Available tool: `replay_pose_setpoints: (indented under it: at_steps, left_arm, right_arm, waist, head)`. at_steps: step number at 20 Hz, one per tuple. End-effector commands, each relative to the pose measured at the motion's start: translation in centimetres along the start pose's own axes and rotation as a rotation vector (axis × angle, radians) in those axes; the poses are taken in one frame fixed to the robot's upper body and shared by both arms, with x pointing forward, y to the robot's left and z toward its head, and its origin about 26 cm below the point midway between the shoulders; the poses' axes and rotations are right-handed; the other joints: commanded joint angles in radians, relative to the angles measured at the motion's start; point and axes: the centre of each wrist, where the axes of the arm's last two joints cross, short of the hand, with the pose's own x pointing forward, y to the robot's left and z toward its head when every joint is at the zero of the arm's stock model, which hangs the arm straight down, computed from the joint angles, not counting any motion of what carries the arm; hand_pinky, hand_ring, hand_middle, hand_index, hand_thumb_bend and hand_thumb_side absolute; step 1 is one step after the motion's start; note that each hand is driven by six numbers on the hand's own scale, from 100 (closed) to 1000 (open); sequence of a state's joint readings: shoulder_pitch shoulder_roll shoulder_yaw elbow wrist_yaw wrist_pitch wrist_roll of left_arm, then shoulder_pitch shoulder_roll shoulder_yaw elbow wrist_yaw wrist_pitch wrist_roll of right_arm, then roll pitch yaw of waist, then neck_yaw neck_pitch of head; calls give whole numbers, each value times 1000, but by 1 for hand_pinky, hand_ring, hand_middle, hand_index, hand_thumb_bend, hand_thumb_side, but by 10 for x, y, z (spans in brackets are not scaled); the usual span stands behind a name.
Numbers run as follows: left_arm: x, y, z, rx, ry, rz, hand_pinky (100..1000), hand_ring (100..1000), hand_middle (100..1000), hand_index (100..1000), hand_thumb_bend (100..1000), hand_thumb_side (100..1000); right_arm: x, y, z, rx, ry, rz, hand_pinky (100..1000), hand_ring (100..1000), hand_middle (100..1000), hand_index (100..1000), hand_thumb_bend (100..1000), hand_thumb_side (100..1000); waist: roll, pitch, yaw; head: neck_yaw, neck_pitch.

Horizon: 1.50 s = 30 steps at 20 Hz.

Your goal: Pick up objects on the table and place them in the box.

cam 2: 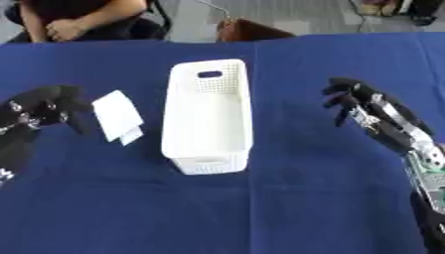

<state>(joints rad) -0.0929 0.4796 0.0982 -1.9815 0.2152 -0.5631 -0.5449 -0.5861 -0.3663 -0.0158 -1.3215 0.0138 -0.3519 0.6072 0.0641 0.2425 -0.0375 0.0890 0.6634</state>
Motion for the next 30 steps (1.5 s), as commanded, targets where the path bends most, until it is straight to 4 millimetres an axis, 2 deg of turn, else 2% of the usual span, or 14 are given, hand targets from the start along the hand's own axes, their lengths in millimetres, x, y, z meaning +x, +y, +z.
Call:
replay_pose_setpoints:
  at_steps: [1,3,4,5,6,7,8,10,12,17,25,28,29,30]
  left_arm:
    - [6,7,-3,-57,-42,-54,610,812,907,1000,100,706]
    - [8,14,-1,-72,-38,-102,644,824,909,1000,100,624]
    - [9,19,1,-87,-35,-148,691,841,914,996,100,512]
    - [13,31,4,-133,-24,-236,726,856,916,988,100,444]
    - [17,40,8,-173,-20,-324,736,861,918,986,100,426]
    - [23,55,10,-245,-15,-444,832,903,923,966,371,327]
    - [29,66,12,-299,-17,-545,870,921,928,961,462,340]
    - [38,82,13,-404,-20,-700,907,938,932,958,514,400]
    - [41,86,13,-483,-20,-793,916,942,933,957,513,419]
    - [36,75,15,-530,-43,-903,923,945,931,959,505,449]
    - [31,63,17,-545,-66,-975,929,949,941,965,501,483]
    - [32,66,13,-566,-78,-994,930,950,943,972,506,496]
    - [33,68,10,-581,-81,-1001,927,949,942,981,489,537]
    - [35,71,6,-602,-82,-1007,927,949,942,981,489,537]
  right_arm:
    - [8,-11,1,-11,-17,31,465,717,783,935,100,771]
    - [8,-11,1,-11,-16,32,465,717,784,935,100,771]
    - [8,-11,2,-11,-15,32,466,717,784,935,100,771]
    - [8,-12,2,-11,-12,33,466,717,784,935,100,771]
    - [8,-12,3,-11,-11,34,466,717,784,935,100,771]
    - [7,-13,4,-10,-6,36,467,718,784,935,100,771]
    - [7,-13,4,-9,-3,38,467,718,784,935,100,772]
    - [5,-14,7,-10,4,41,466,717,784,935,100,771]
    - [4,-14,8,-10,9,41,466,717,783,935,100,772]
    - [5,-13,8,-7,8,41,467,717,783,935,100,771]
    - [5,-14,7,-5,5,44,467,717,783,935,100,771]
    - [5,-15,7,-3,8,45,467,717,783,934,100,771]
    - [5,-15,7,0,9,46,468,717,783,934,100,771]
    - [4,-14,7,2,10,47,468,717,783,934,100,771]
  waist:
    - [-3,-20,1]
    - [-3,-21,1]
    - [-3,-22,1]
    - [-2,-24,1]
    - [-2,-26,1]
    - [0,-29,3]
    - [1,-30,4]
    - [5,-34,6]
    - [10,-36,7]
    - [9,-36,4]
    - [9,-34,3]
    - [9,-35,4]
    - [10,-36,4]
    - [12,-38,4]
  head:
    - [-8,-11]
    - [-9,-11]
    - [-9,-10]
    - [-10,-8]
    - [-10,-7]
    - [-13,-4]
    - [-14,-2]
    - [-14,2]
    - [-14,3]
    - [-12,2]
    - [-10,3]
    - [-9,5]
    - [-8,6]
    - [-5,7]
